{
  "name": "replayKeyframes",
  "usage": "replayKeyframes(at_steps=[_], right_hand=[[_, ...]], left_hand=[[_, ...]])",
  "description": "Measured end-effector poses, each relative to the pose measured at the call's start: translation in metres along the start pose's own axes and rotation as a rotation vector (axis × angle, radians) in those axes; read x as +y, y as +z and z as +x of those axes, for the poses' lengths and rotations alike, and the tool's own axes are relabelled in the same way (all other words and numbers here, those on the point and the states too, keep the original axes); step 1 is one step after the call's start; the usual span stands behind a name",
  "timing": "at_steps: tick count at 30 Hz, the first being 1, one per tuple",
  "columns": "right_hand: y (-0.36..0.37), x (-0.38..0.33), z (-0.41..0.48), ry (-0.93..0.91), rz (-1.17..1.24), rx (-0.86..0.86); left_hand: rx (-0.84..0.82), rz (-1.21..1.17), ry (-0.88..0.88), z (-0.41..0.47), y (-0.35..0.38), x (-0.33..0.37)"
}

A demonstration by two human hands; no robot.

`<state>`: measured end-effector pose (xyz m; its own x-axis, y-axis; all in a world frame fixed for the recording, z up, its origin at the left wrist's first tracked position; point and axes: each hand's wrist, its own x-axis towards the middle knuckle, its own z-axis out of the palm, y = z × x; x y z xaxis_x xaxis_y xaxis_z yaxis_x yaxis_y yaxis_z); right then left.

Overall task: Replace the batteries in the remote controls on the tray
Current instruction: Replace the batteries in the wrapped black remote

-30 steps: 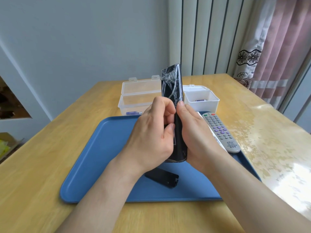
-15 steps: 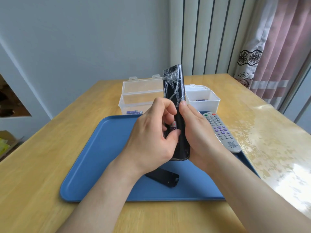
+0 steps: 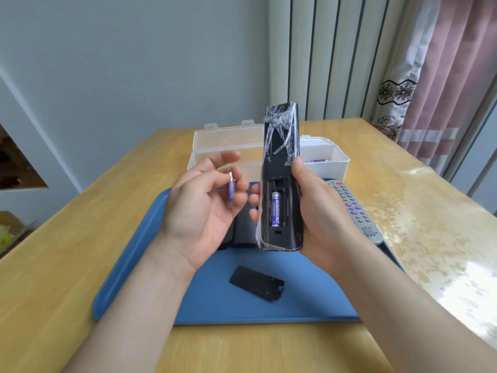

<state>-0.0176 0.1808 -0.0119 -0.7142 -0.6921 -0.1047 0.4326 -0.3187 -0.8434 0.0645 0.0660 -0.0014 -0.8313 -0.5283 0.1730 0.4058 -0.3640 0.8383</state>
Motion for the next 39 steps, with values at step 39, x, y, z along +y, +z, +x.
replayKeyframes(at_steps=[39], right_hand=[[-0.001, -0.001, 0.003, -0.214, -0.206, 0.094]], left_hand=[[-0.087, 1.488, 0.841, -0.016, 0.015, -0.021]])
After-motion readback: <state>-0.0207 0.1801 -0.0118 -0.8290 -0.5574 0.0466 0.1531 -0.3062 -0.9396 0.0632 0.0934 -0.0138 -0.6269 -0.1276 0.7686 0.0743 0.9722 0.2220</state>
